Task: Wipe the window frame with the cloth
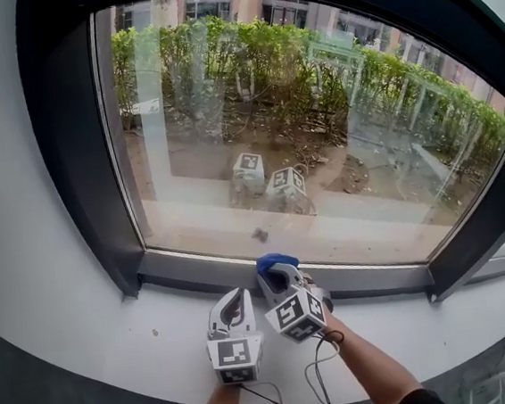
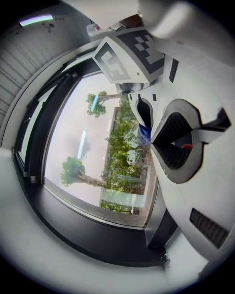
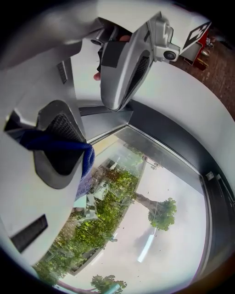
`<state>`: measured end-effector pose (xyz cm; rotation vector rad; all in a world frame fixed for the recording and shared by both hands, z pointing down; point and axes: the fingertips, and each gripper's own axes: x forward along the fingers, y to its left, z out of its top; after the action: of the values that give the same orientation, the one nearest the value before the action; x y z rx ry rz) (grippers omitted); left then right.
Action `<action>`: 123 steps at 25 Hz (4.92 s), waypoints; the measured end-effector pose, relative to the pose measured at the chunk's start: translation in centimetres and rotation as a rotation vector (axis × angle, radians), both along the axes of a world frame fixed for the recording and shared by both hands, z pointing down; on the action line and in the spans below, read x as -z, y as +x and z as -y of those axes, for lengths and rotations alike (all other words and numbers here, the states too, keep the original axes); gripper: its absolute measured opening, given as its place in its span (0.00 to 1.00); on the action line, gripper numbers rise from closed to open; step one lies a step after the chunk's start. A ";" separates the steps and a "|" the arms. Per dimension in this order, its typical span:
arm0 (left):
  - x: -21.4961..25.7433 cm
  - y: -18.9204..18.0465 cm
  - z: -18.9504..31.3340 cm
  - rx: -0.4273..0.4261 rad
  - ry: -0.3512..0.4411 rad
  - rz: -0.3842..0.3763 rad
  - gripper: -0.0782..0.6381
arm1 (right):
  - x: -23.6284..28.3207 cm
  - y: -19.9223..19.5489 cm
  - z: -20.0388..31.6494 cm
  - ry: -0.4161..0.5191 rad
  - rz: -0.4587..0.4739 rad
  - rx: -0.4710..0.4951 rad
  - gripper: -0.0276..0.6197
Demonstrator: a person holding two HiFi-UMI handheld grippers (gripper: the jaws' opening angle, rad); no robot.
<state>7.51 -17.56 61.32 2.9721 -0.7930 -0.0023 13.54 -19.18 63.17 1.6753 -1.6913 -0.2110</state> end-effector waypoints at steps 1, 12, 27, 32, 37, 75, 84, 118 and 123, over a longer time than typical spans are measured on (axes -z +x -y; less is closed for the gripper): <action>0.2 -0.1 -0.2 0.012 0.007 0.002 0.12 | 0.3 0.0 -0.2 0.000 -0.003 0.006 0.08; 1.7 -3.7 2.8 0.061 0.019 0.012 0.12 | 0.6 -2.3 3.1 -0.010 -0.013 0.035 0.08; 1.3 -6.6 4.8 0.143 -0.001 0.060 0.12 | 0.9 -5.2 5.5 -0.002 0.017 0.111 0.08; 1.4 -6.5 5.3 0.162 0.004 0.078 0.12 | 1.2 -5.6 5.6 -0.003 0.013 0.133 0.08; 1.5 -7.1 6.7 0.205 0.029 0.122 0.12 | 1.0 -5.9 6.1 -0.019 0.017 0.145 0.08; 0.7 -11.3 9.3 0.320 -0.035 0.111 0.12 | 1.1 -11.7 11.5 -0.002 0.067 0.253 0.08; 1.1 -10.4 8.7 0.346 -0.045 0.090 0.12 | 1.3 -12.2 11.9 0.018 0.068 0.271 0.08; 1.2 -12.5 11.8 0.239 -0.024 0.251 0.12 | 0.8 -14.3 13.7 -0.044 0.228 0.273 0.08; 0.6 -13.7 14.0 0.239 -0.009 0.286 0.12 | 0.8 -15.1 15.2 -0.059 0.221 0.277 0.08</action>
<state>-6.20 -31.57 60.71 2.8857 -1.1704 0.4210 -1.54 -34.34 62.38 1.4605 -2.0749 -0.1079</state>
